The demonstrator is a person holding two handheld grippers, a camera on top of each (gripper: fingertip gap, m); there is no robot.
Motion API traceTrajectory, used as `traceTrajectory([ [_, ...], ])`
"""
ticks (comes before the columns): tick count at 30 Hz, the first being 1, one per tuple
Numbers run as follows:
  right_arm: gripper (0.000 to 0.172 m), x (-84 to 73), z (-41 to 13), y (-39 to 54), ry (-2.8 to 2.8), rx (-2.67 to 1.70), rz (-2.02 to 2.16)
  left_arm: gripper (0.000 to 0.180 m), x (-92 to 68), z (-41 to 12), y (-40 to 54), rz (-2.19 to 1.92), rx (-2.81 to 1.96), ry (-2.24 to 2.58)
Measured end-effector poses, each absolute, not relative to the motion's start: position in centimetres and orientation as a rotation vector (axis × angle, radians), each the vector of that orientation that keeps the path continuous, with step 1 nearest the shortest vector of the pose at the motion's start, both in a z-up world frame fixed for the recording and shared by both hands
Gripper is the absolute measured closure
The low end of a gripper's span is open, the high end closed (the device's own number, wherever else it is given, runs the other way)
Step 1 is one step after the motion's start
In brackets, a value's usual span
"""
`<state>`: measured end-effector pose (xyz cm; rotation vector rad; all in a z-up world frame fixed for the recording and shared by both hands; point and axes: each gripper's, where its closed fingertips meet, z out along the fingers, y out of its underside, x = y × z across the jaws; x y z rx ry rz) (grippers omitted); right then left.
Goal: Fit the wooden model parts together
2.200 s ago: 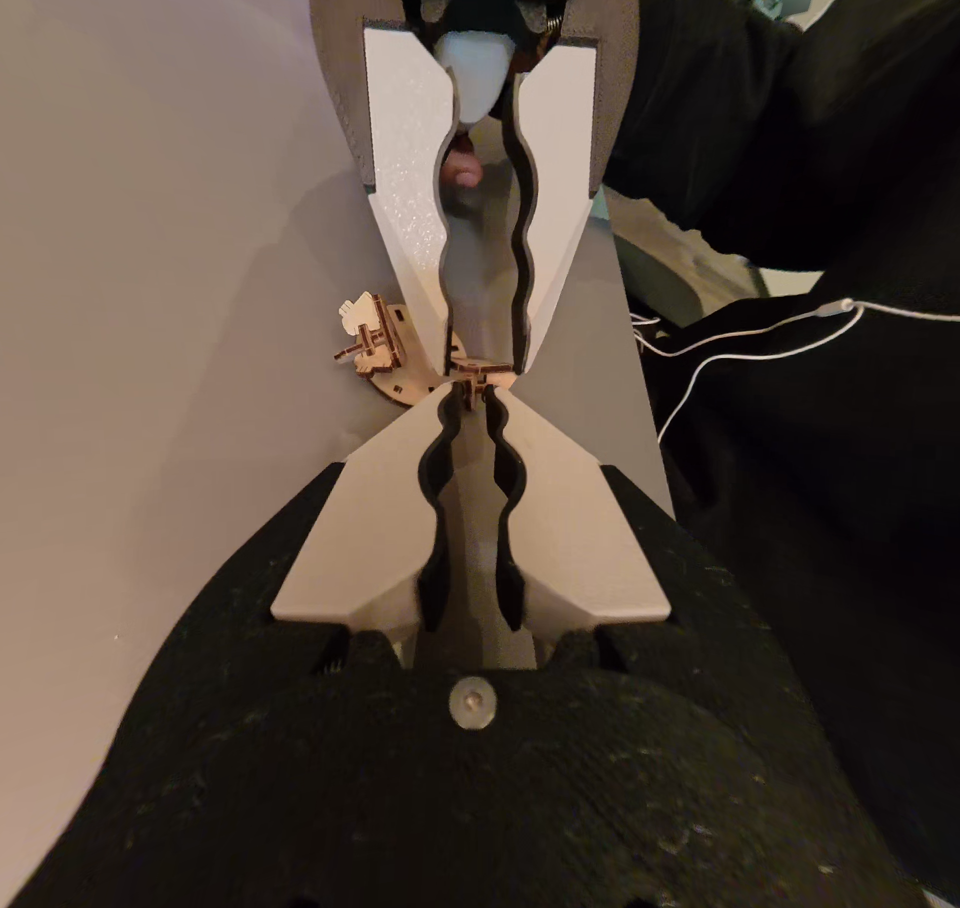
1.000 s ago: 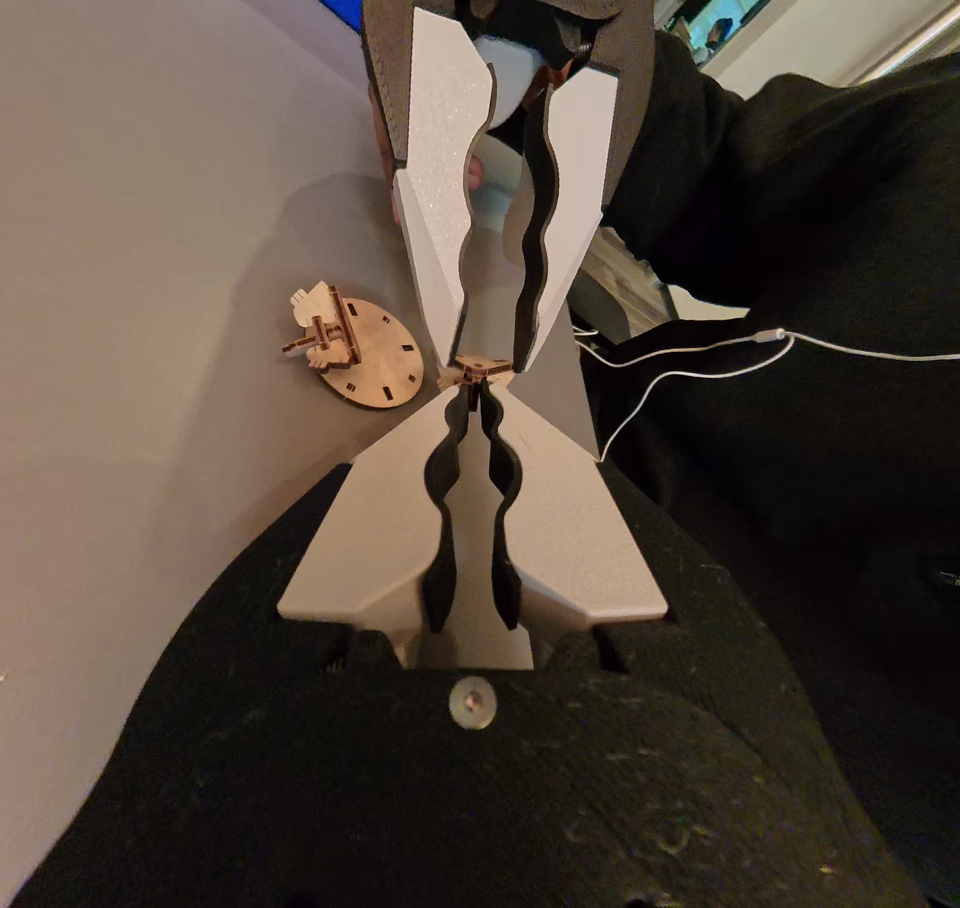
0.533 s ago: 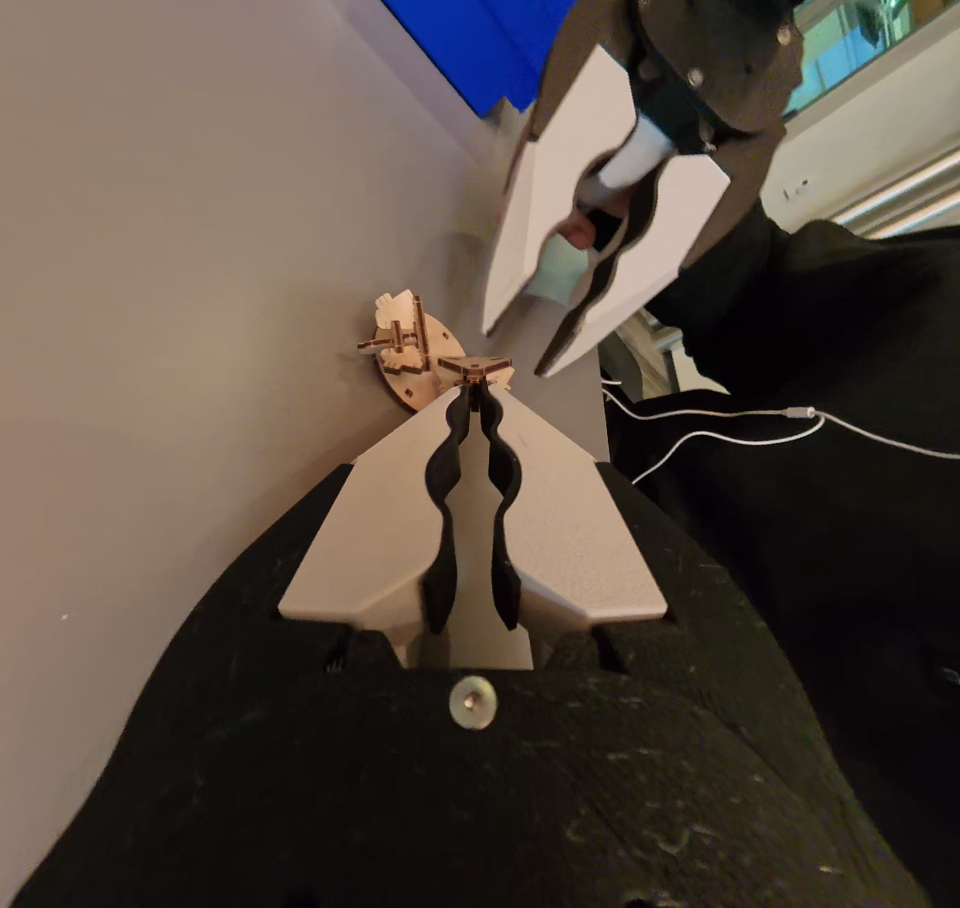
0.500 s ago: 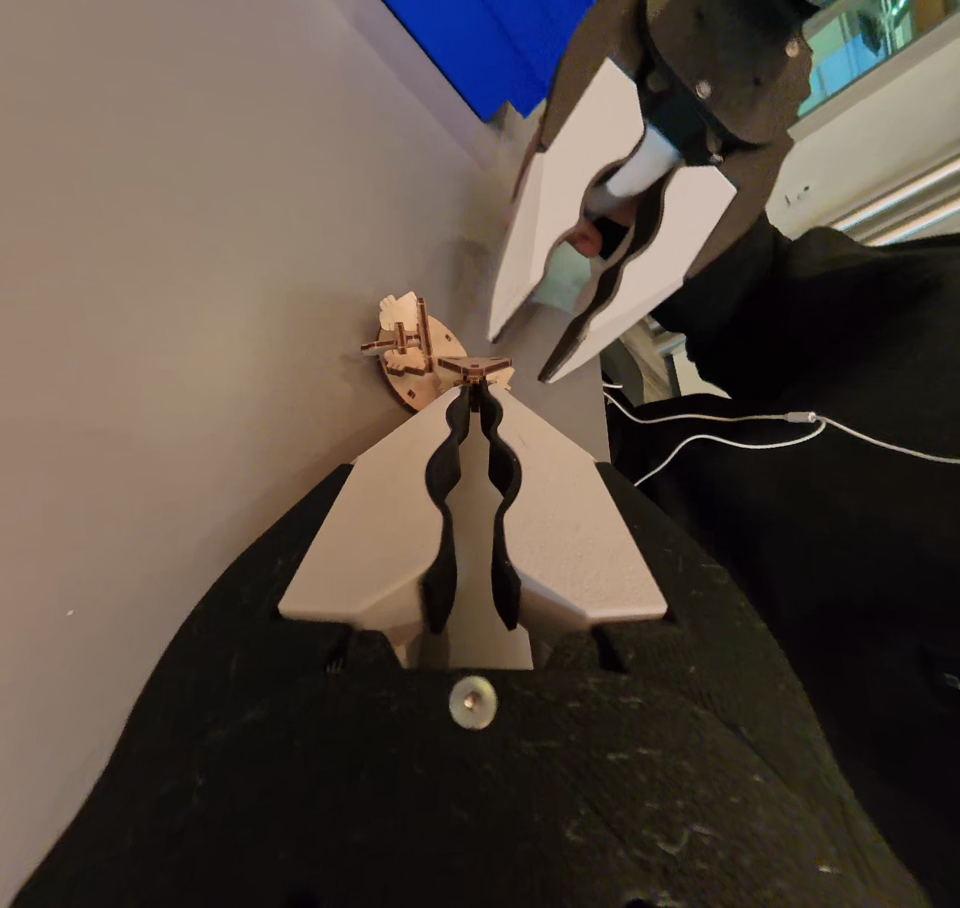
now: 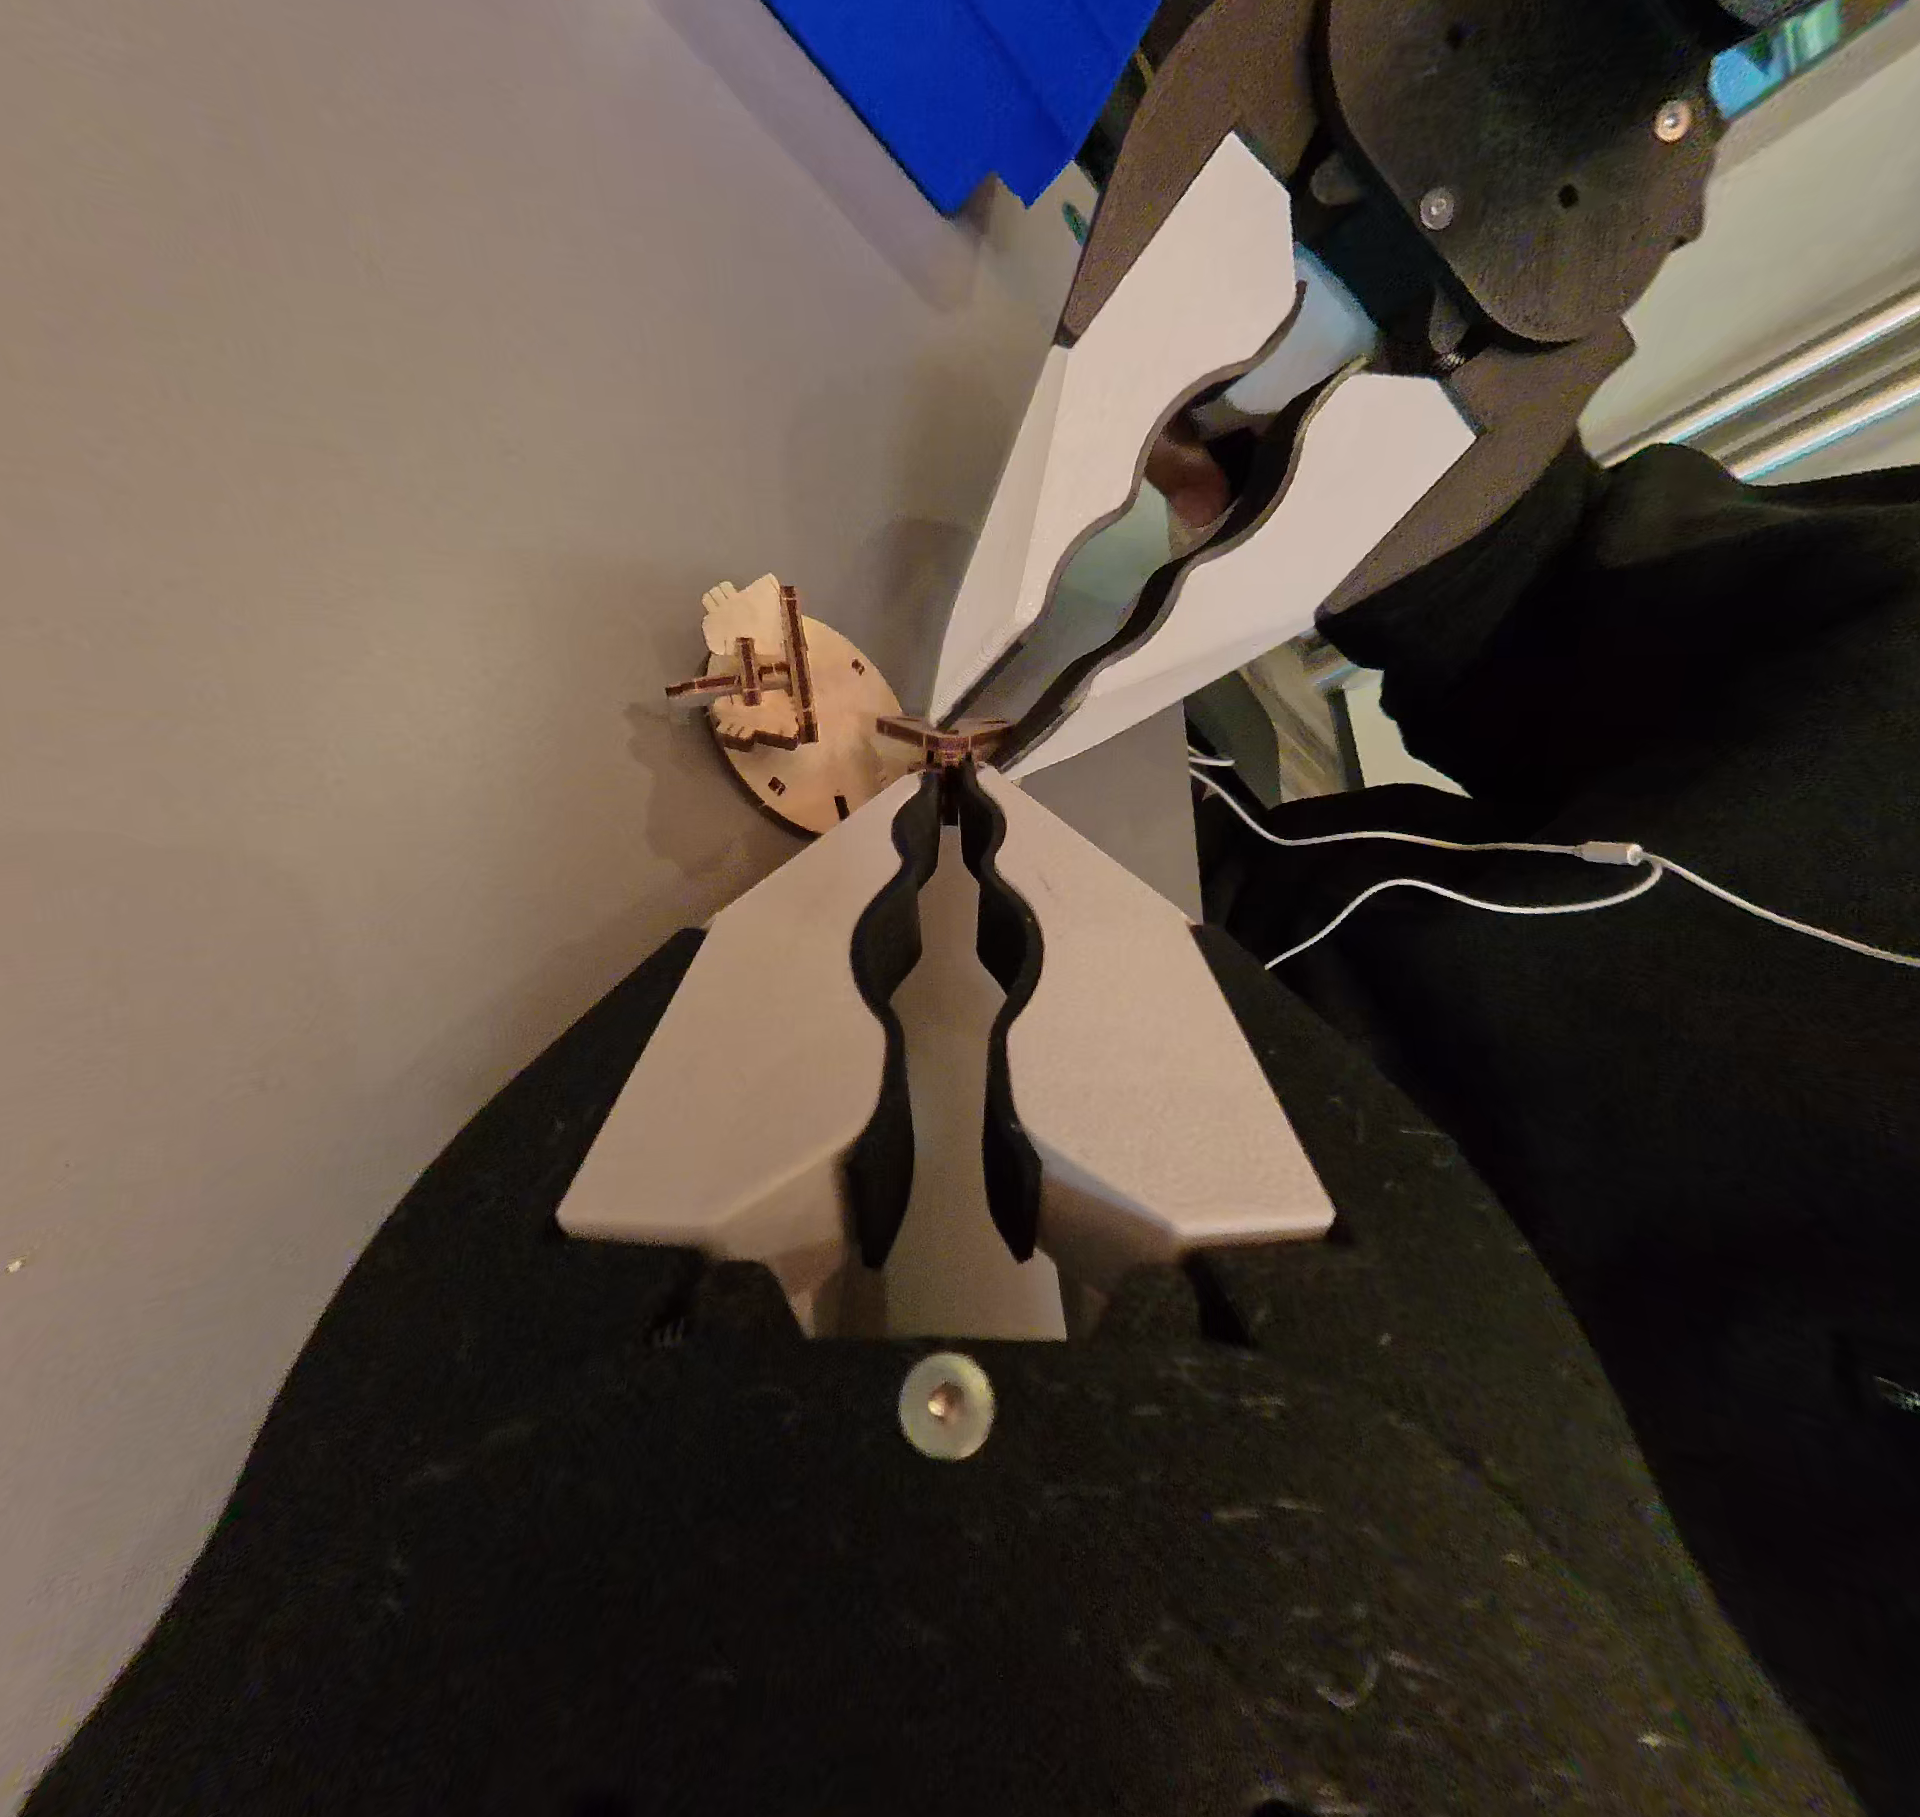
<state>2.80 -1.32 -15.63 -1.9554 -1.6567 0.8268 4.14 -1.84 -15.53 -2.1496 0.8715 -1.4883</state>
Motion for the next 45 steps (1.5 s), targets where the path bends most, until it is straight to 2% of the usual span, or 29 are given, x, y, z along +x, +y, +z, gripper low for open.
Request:
traceTrajectory([
  [8, 0.167, 2.9, -15.7, -1.3, -1.689, -1.957, 0.703, 0.178, 4.1, -15.7, -1.6, -1.465, -2.165, 0.853],
  [14, 0.168, 3.2, -14.9, -0.8, -1.637, -1.958, 0.681, 0.156, 3.6, -15.3, -0.9, -1.434, -2.152, 0.824],
  [25, 0.169, 4.9, -14.7, 0.3, -1.474, -2.057, 0.714, 0.151, 2.4, -16.5, 0.1, -1.302, -2.208, 0.816],
  [33, 0.170, 5.3, -15.1, -1.4, -1.410, -2.115, 0.890, 0.149, 2.8, -17.7, -0.5, -1.246, -2.265, 0.875],
  [45, 0.171, 7.2, -16.0, 0.7, -1.399, -2.131, 0.704, 0.140, 4.7, -17.5, -3.1, -1.277, -2.221, 1.030],
])
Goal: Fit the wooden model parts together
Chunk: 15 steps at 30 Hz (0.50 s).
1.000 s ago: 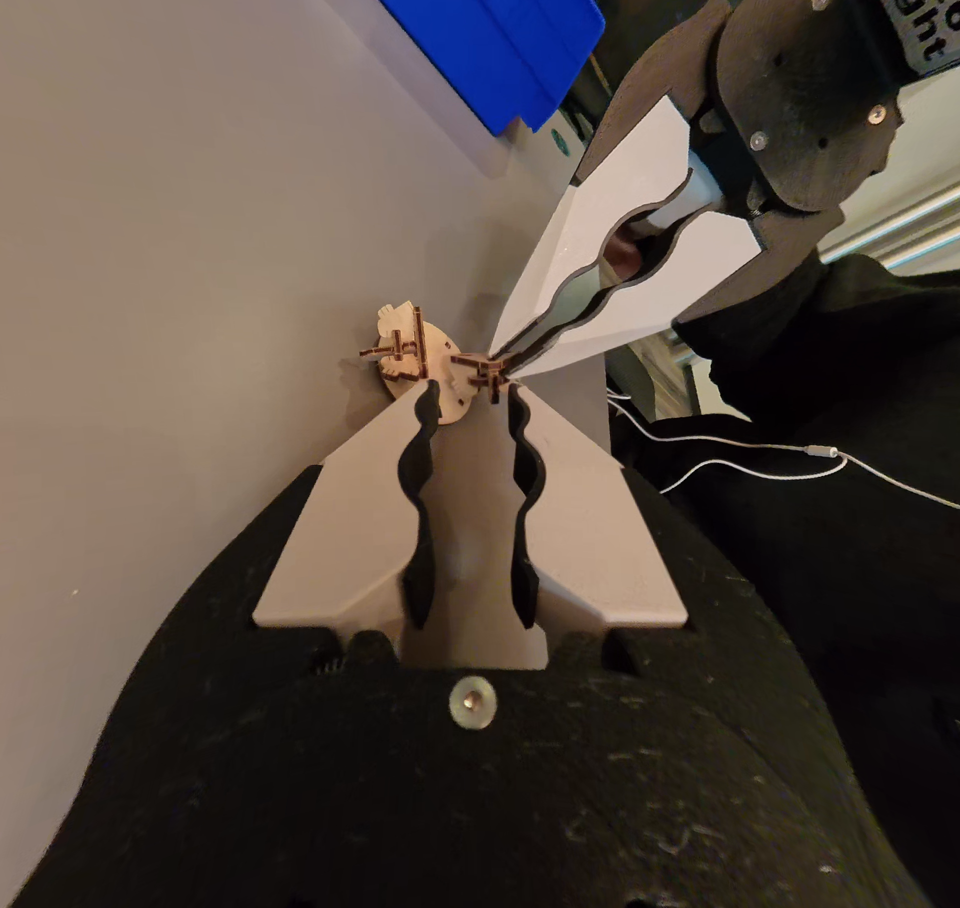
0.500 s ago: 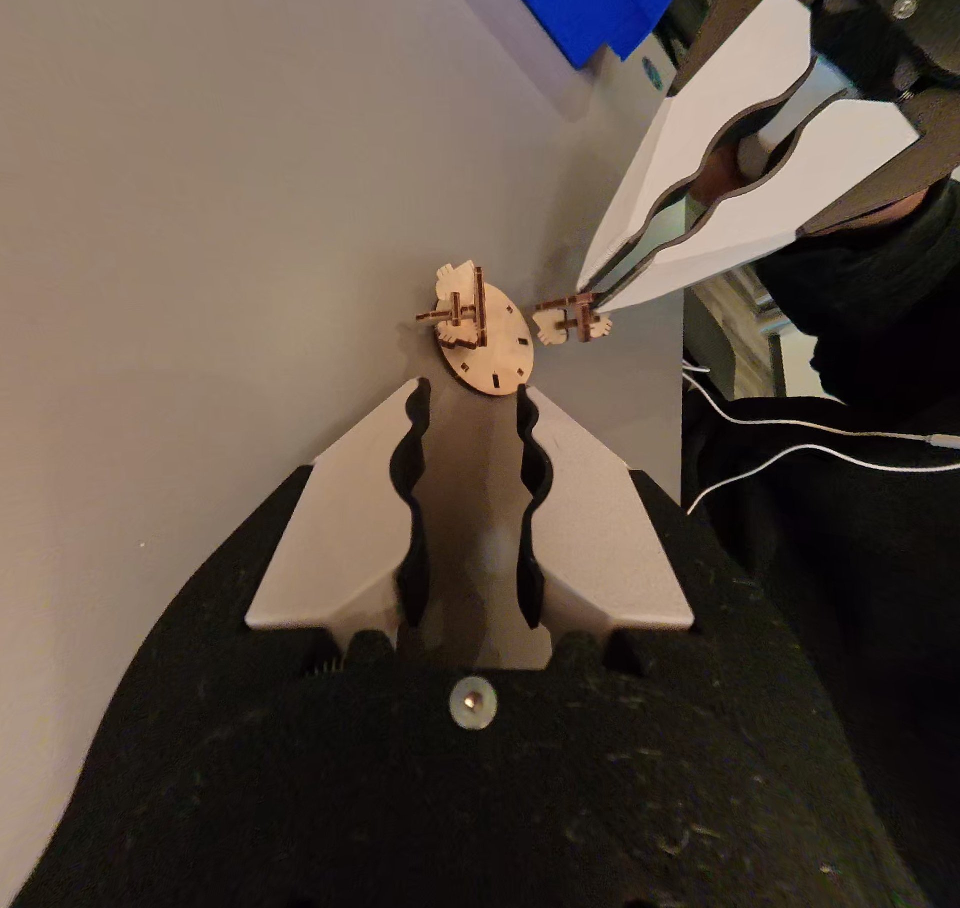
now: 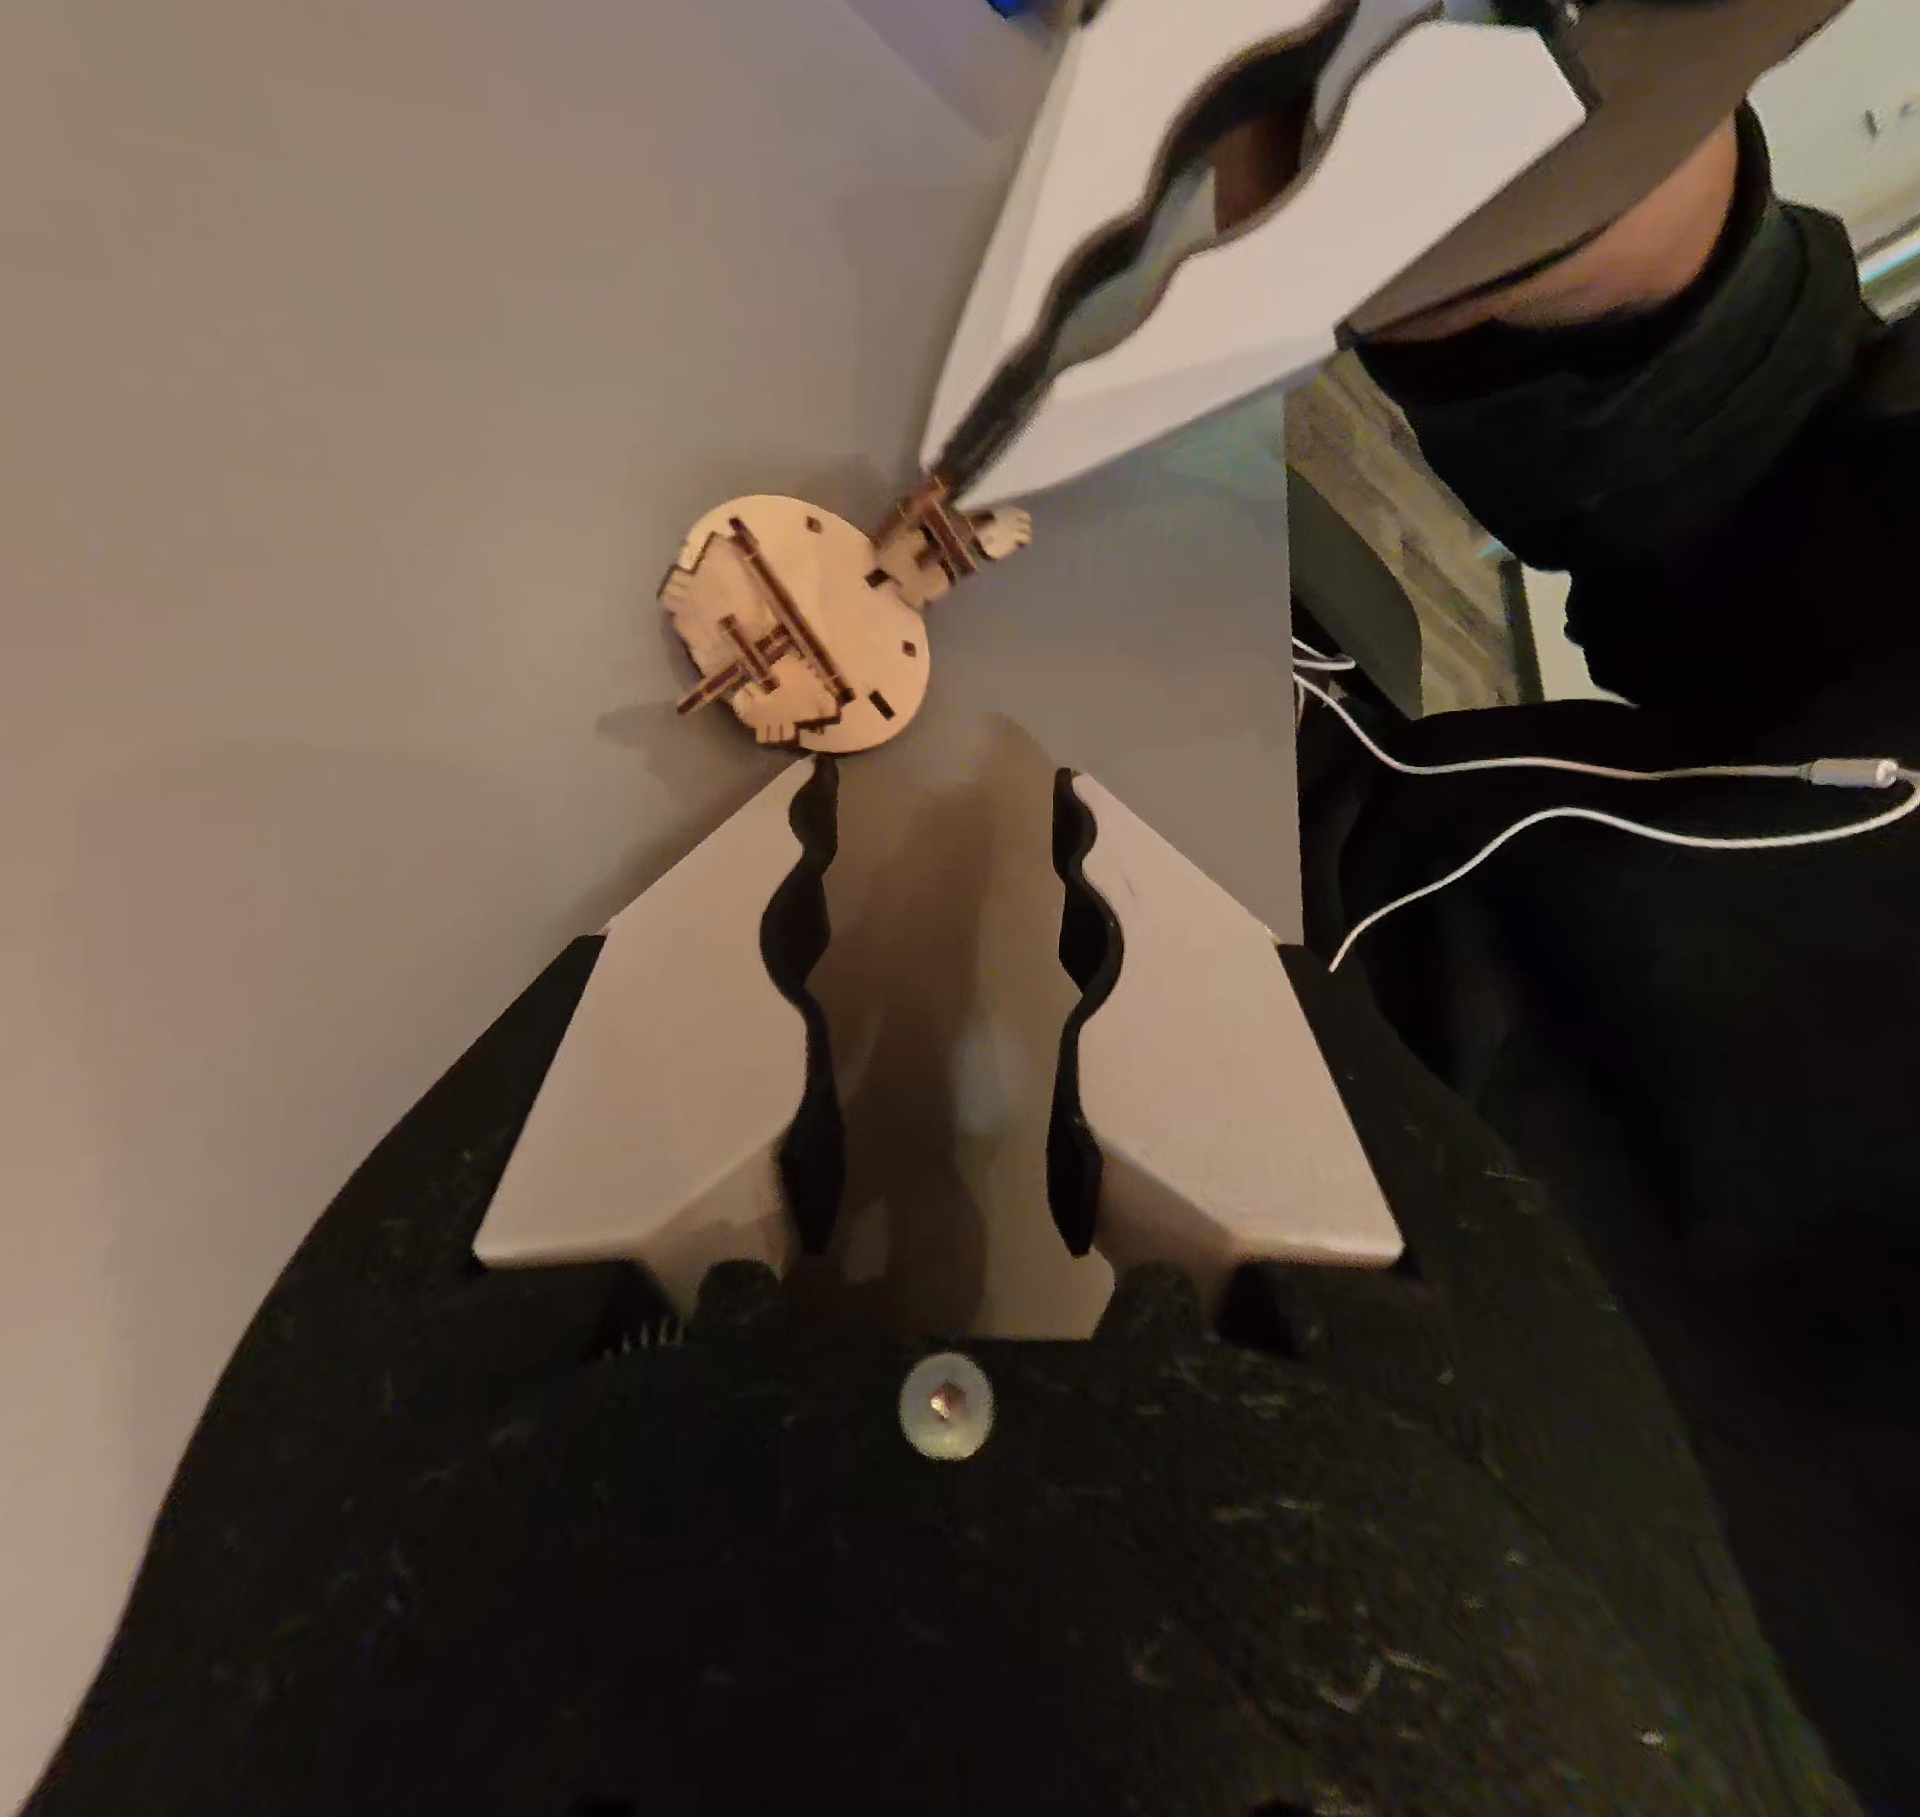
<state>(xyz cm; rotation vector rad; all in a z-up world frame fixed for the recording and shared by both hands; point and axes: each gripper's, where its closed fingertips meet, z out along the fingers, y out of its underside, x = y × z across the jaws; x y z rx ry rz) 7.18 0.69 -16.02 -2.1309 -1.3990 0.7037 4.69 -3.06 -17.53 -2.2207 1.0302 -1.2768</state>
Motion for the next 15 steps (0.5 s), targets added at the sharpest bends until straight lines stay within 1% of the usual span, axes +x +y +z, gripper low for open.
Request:
traceTrajectory([
  [4, 0.171, 6.4, -15.0, 0.2, -1.437, -2.065, 0.749, 0.140, 4.5, -17.7, -3.4, -1.251, -2.224, 1.075],
  [6, 0.171, 5.9, -14.7, 0.0, -1.482, -2.027, 0.738, 0.143, 4.0, -17.7, -2.8, -1.231, -2.233, 1.051],
  [11, 0.171, 4.6, -15.3, -0.4, -1.611, -1.994, 0.674, 0.170, 2.7, -17.8, -1.4, -1.212, -2.267, 0.960],
  [15, 0.171, 4.2, -16.0, -0.6, -1.692, -1.981, 0.578, 0.170, 2.7, -18.5, -1.2, -1.144, -2.281, 0.988],
])
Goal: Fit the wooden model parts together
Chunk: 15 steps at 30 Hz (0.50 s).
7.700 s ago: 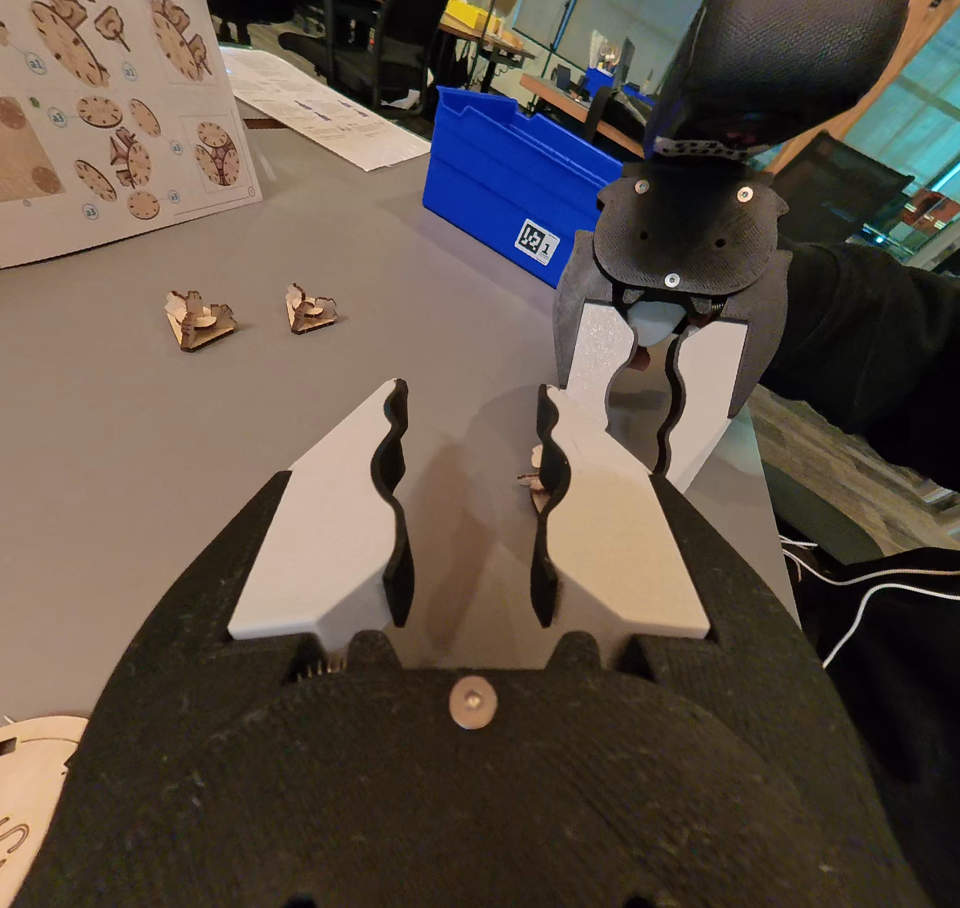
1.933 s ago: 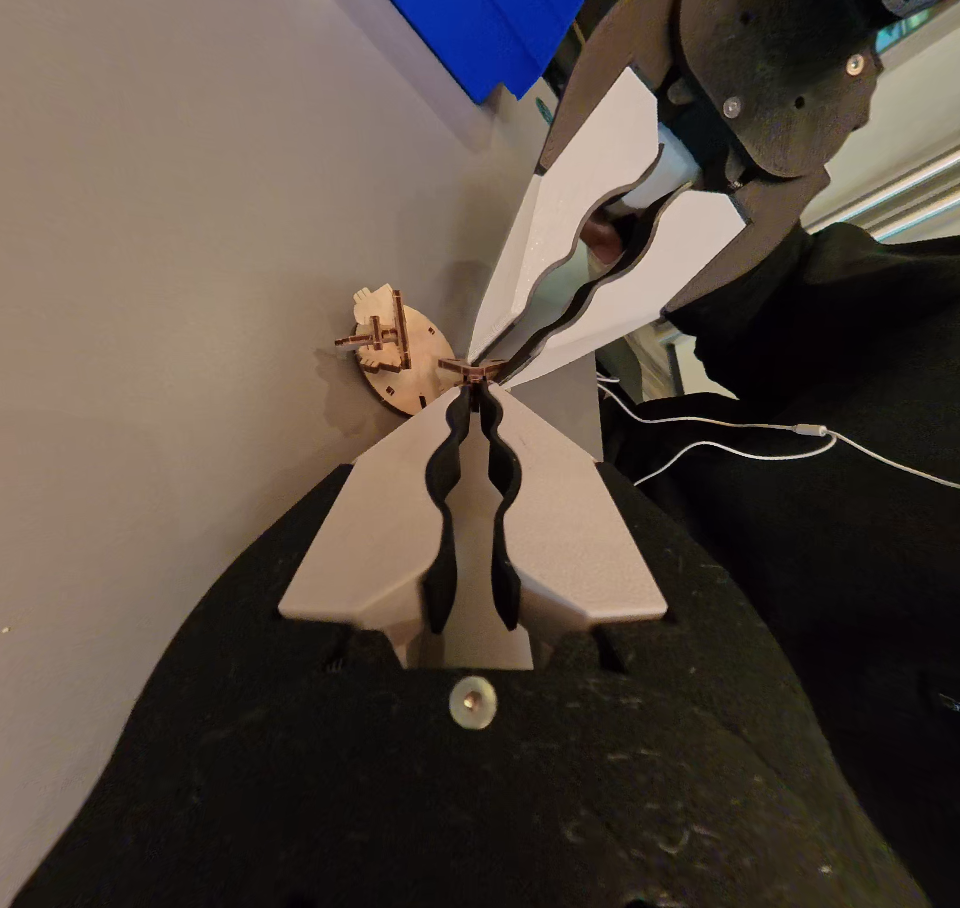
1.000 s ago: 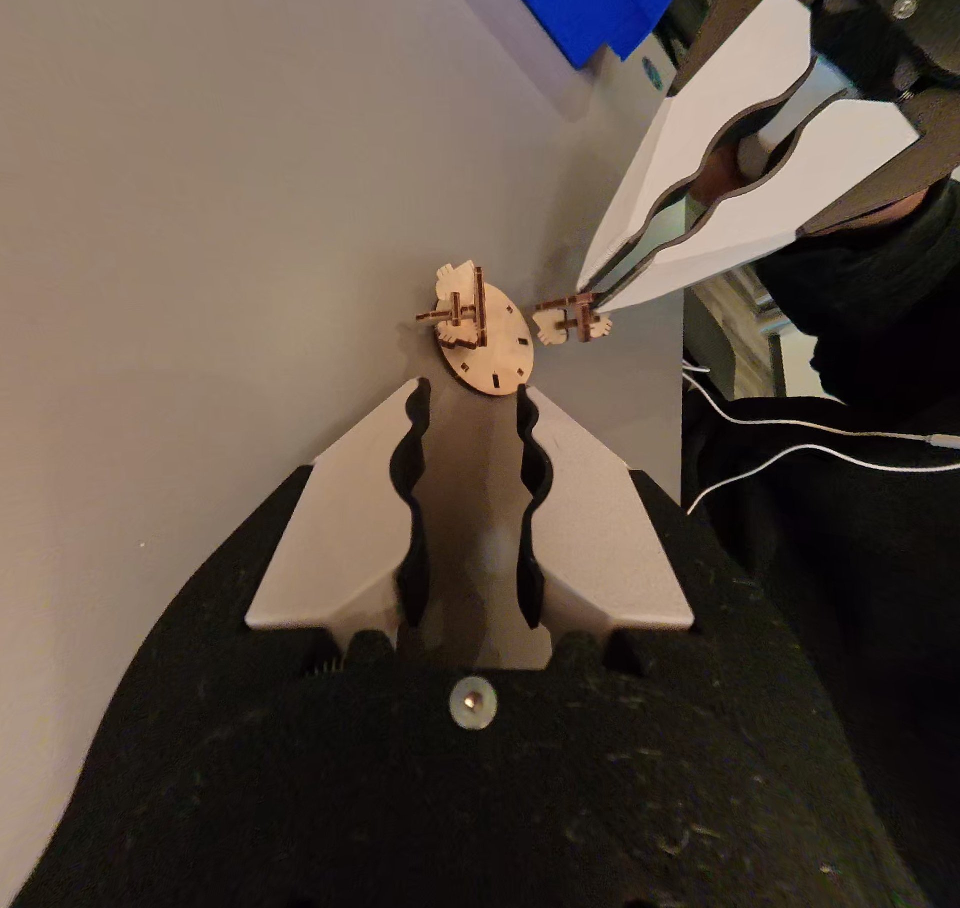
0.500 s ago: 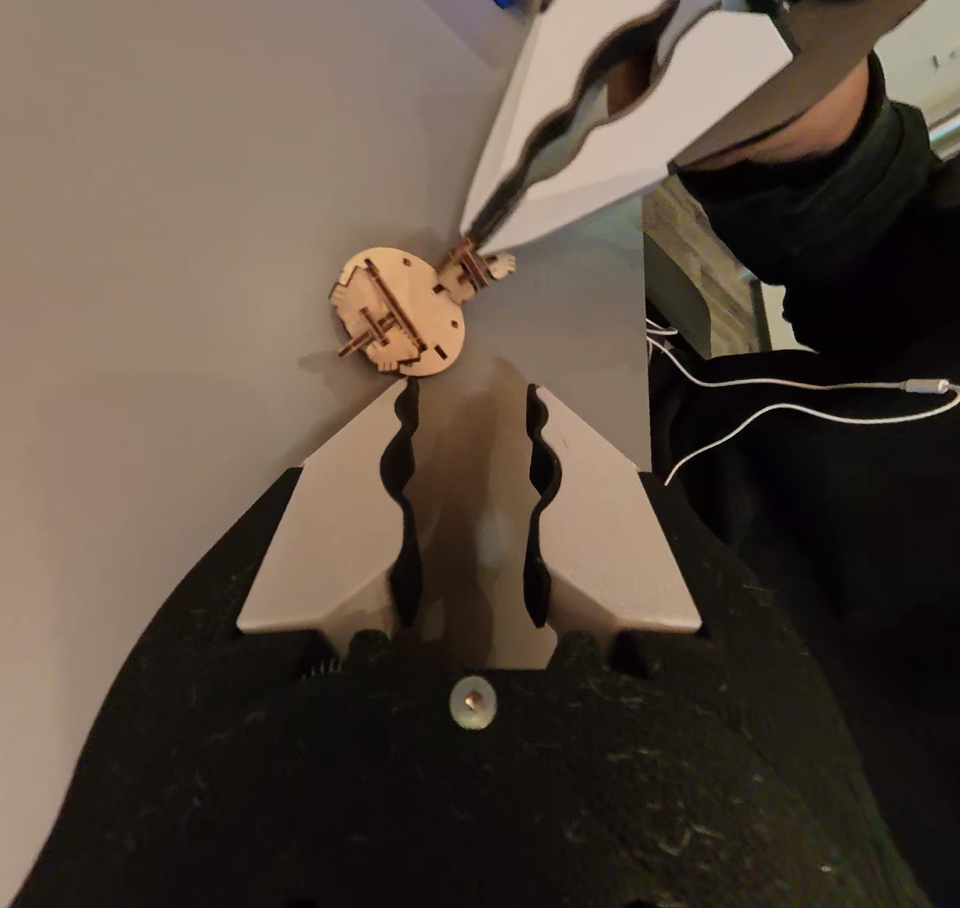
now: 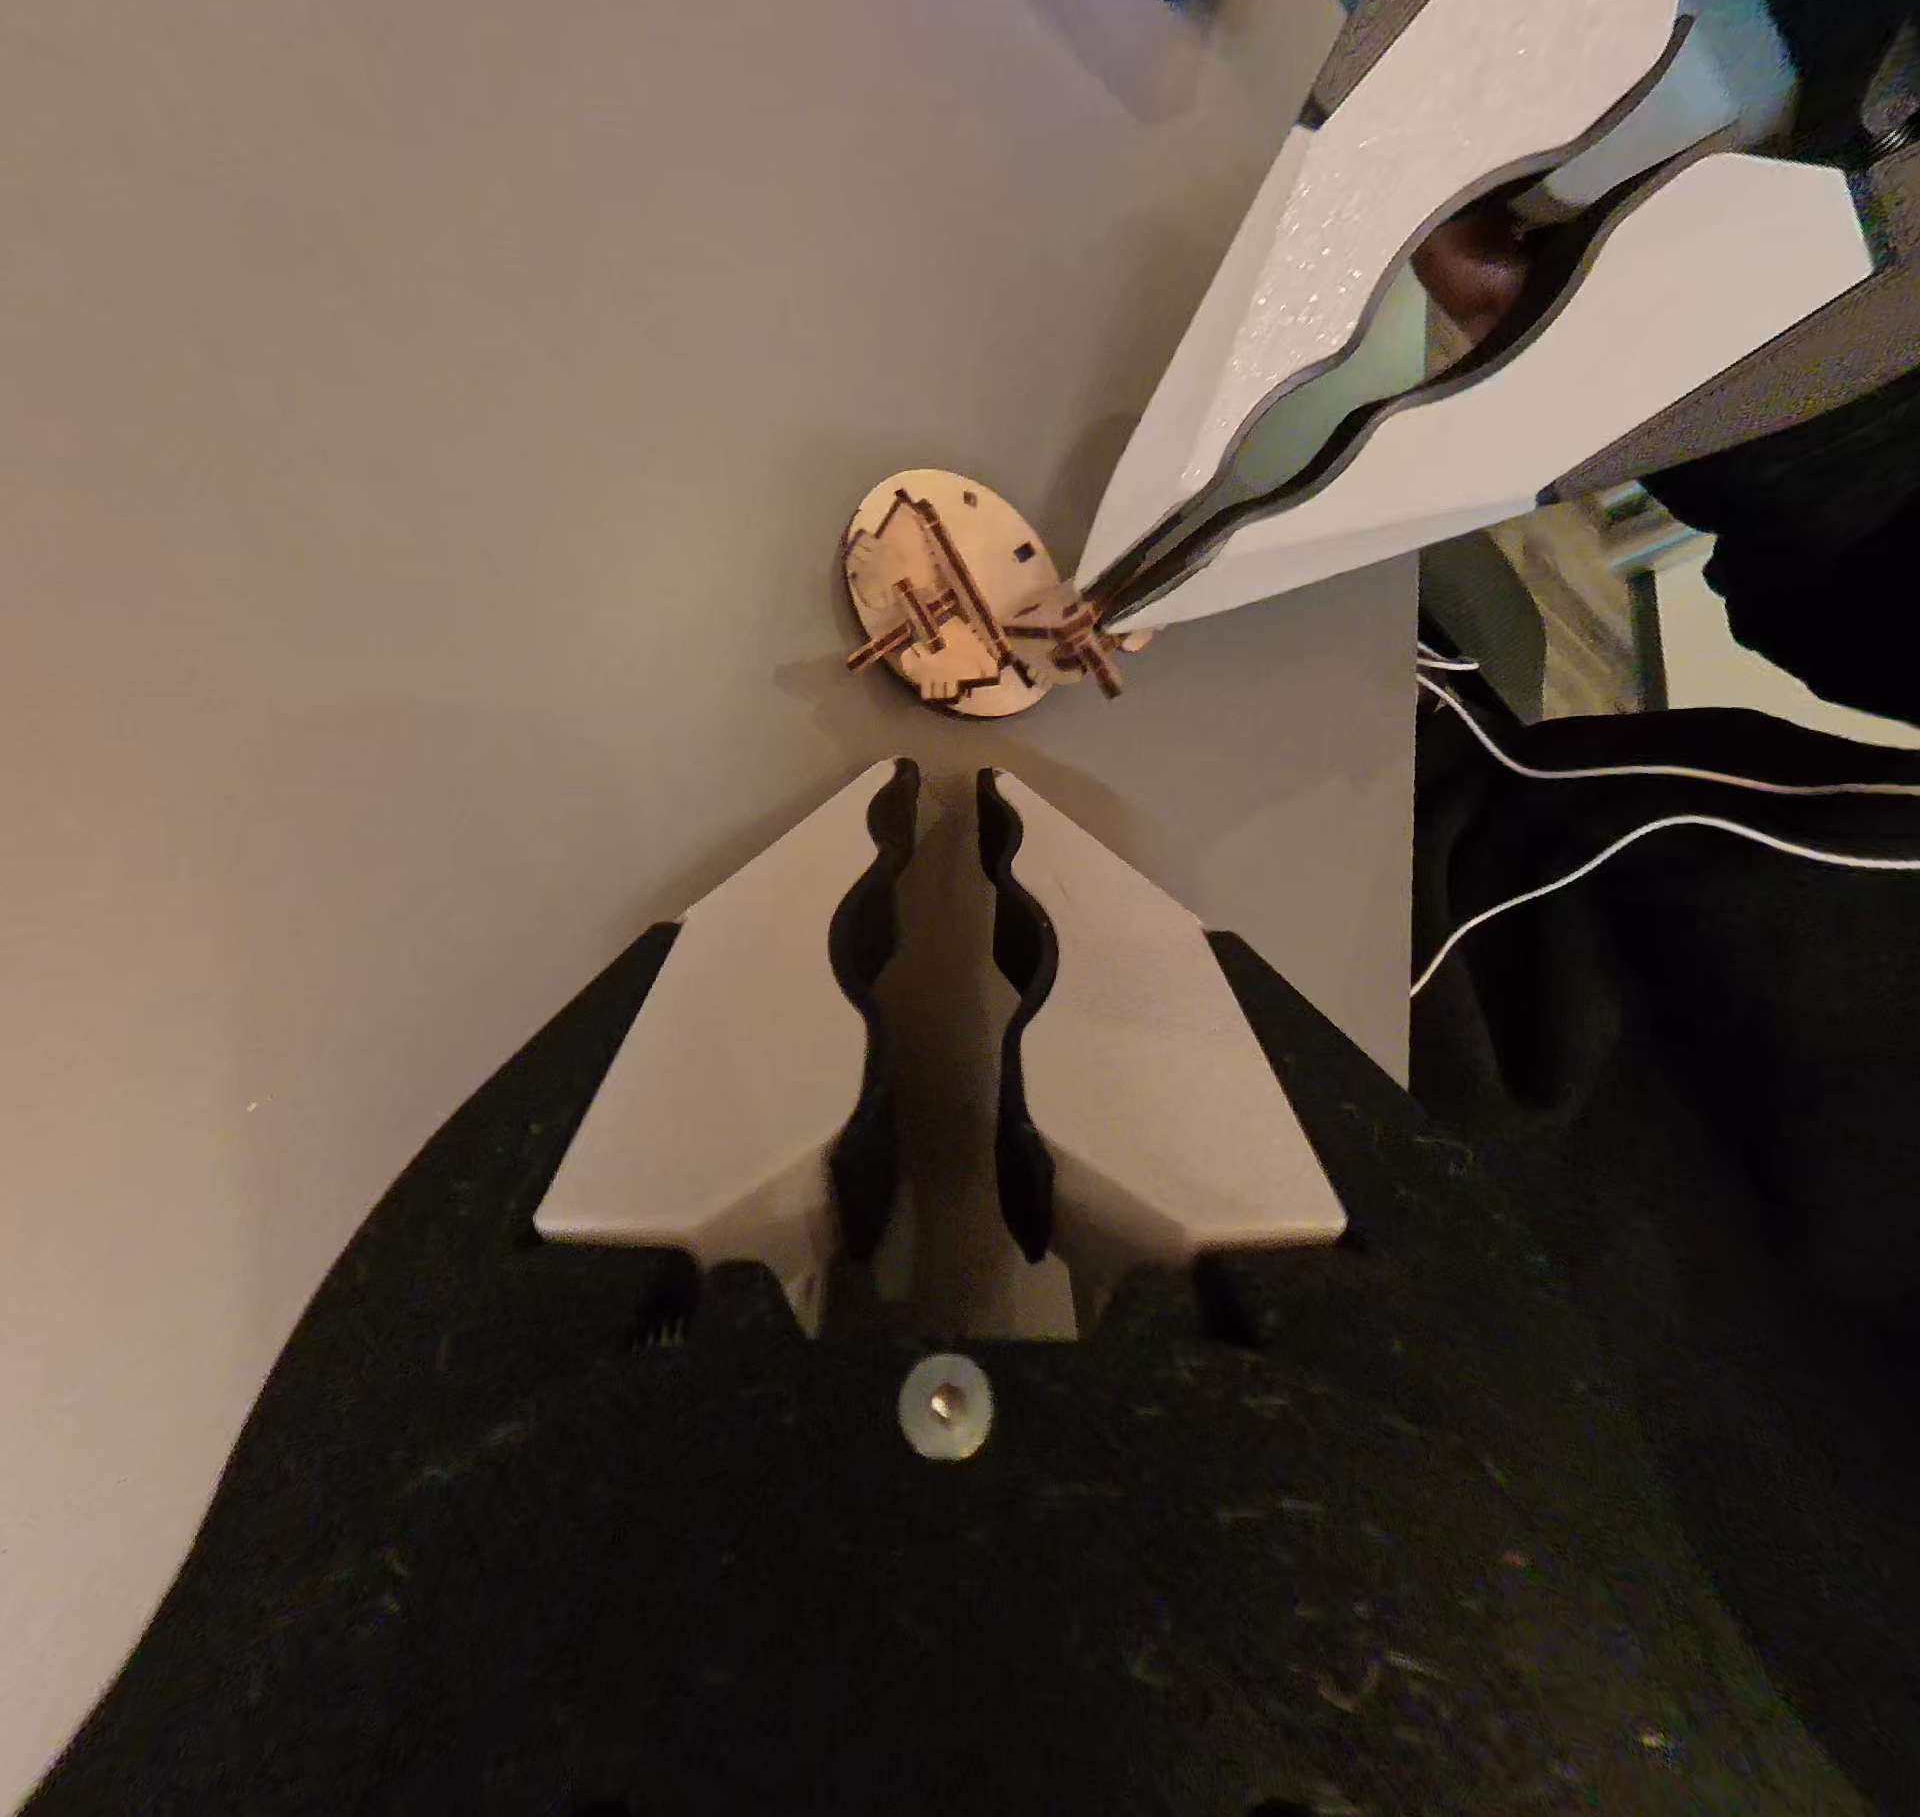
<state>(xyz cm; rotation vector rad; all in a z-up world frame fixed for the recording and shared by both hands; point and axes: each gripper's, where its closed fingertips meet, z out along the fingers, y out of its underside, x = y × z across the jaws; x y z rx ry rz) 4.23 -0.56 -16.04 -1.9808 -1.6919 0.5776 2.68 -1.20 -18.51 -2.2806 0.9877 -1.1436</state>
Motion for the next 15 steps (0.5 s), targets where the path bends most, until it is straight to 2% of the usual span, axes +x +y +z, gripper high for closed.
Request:
traceTrajectory([
  [15, 0.171, 4.38, -16.20, -0.06, -1.706, -1.965, 0.313, 0.168, 3.49, -18.47, -1.64, -1.130, -2.265, 1.010],
])
